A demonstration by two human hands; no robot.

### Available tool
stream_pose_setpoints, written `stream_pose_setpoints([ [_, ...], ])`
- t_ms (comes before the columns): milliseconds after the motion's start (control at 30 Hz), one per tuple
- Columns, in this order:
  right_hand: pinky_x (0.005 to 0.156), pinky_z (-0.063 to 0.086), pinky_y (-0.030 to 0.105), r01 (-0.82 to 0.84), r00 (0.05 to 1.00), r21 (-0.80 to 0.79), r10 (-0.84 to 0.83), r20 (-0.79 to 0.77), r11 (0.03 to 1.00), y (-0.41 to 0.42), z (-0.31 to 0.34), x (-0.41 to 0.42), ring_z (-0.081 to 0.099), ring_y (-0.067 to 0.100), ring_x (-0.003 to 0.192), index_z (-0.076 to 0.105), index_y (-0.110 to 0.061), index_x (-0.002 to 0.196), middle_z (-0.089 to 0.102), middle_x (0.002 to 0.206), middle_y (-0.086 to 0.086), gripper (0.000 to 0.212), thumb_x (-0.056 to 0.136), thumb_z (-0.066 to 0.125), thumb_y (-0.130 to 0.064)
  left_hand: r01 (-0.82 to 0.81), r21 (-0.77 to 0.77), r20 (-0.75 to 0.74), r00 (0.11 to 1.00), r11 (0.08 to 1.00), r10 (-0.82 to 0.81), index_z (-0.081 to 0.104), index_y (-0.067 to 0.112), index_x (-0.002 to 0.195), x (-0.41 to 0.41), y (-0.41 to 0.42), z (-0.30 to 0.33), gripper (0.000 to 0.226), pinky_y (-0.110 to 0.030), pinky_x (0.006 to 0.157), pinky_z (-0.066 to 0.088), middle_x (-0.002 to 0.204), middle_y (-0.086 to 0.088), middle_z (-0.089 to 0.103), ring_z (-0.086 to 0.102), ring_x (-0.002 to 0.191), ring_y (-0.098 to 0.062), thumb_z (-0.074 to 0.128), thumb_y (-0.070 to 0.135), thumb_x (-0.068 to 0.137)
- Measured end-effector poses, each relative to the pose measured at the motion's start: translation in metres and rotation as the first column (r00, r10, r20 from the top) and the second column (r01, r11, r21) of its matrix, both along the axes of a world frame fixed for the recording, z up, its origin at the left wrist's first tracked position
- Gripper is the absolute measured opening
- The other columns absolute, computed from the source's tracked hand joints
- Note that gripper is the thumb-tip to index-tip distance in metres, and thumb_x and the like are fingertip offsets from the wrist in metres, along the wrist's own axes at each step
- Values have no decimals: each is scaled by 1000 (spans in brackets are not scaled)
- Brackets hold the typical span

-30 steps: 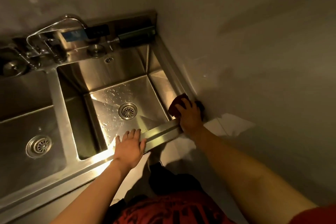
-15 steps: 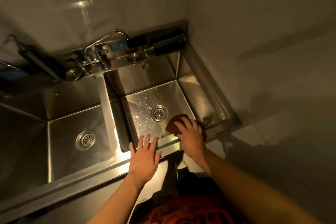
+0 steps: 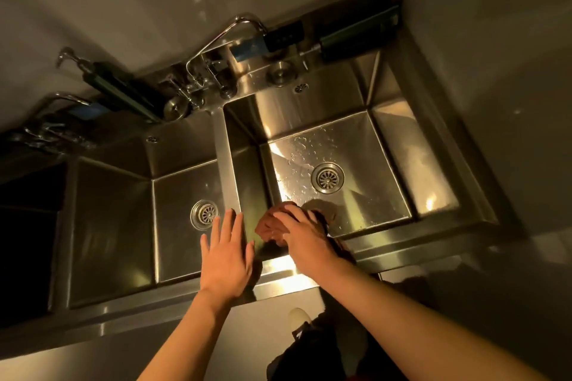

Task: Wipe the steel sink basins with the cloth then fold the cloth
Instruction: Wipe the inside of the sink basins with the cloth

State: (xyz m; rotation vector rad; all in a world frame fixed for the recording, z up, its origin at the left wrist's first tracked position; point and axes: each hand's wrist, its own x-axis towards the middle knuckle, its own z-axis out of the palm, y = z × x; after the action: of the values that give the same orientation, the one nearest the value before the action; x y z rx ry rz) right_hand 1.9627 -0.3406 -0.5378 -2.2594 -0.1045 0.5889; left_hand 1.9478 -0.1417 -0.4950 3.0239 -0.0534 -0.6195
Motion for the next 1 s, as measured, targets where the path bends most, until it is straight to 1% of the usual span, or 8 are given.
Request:
stream_pose_setpoints([
  [133,120,33,46,283,957,248,-255,-141,927,14,-28,33,37,21,142,44,-36,148,33,156,-9,52,100,47,-15,-5,-43,71,997,999,8,15,23,165,51,0,-7,74,-58,127,15,174,1,6,3,161,-28,14,61,102],
  [300,116,37,41,453,879,308,-359,-315,837,40,-47,60,46,24,137,44,-34,151,48,150,0,50,102,50,-25,-30,-110,194,980,994,51,20,19,164,126,-5,-27,72,-55,127,20,174,-4,12,8,160,-27,25,56,103],
  [467,113,42,37,575,765,342,-340,-547,743,83,-60,60,52,18,133,48,-32,149,53,146,-6,46,103,49,-27,-157,-203,246,947,966,205,23,20,163,169,-23,-52,75,-49,130,13,175,0,4,0,161,-22,37,60,101],
  [633,109,43,32,633,717,379,-326,-616,675,103,-65,59,53,19,129,50,-26,143,56,141,-2,45,98,50,-21,-201,-270,313,906,942,283,37,25,158,170,-31,-59,72,-48,128,20,174,4,9,4,161,-18,50,57,96],
  [733,109,45,36,660,684,371,-319,-656,653,109,-73,81,56,26,130,54,-25,139,59,139,2,53,88,50,-40,-213,-259,302,909,942,289,43,26,155,171,-32,-57,72,-43,127,18,174,5,8,2,161,-16,52,60,92],
  [833,106,48,30,692,669,426,-296,-681,583,107,-88,118,62,11,121,60,-32,136,66,131,-9,64,80,57,-64,-216,-240,300,911,946,284,47,26,153,172,-35,-56,73,-41,126,16,174,4,7,1,161,-17,53,60,89],
  [900,106,48,35,738,610,423,-251,-752,526,99,-93,158,63,16,112,61,-25,136,69,124,2,57,86,63,-53,-217,-242,294,912,946,285,49,25,152,172,-34,-56,71,-45,127,19,174,3,7,1,161,-18,54,57,89],
  [1000,103,46,35,633,675,453,-160,-720,628,98,-108,223,62,20,110,47,-28,150,65,122,6,50,101,55,-25,-216,-257,281,916,942,286,48,26,152,173,-32,-57,67,-48,126,21,174,3,7,-2,161,-16,56,49,89],
])
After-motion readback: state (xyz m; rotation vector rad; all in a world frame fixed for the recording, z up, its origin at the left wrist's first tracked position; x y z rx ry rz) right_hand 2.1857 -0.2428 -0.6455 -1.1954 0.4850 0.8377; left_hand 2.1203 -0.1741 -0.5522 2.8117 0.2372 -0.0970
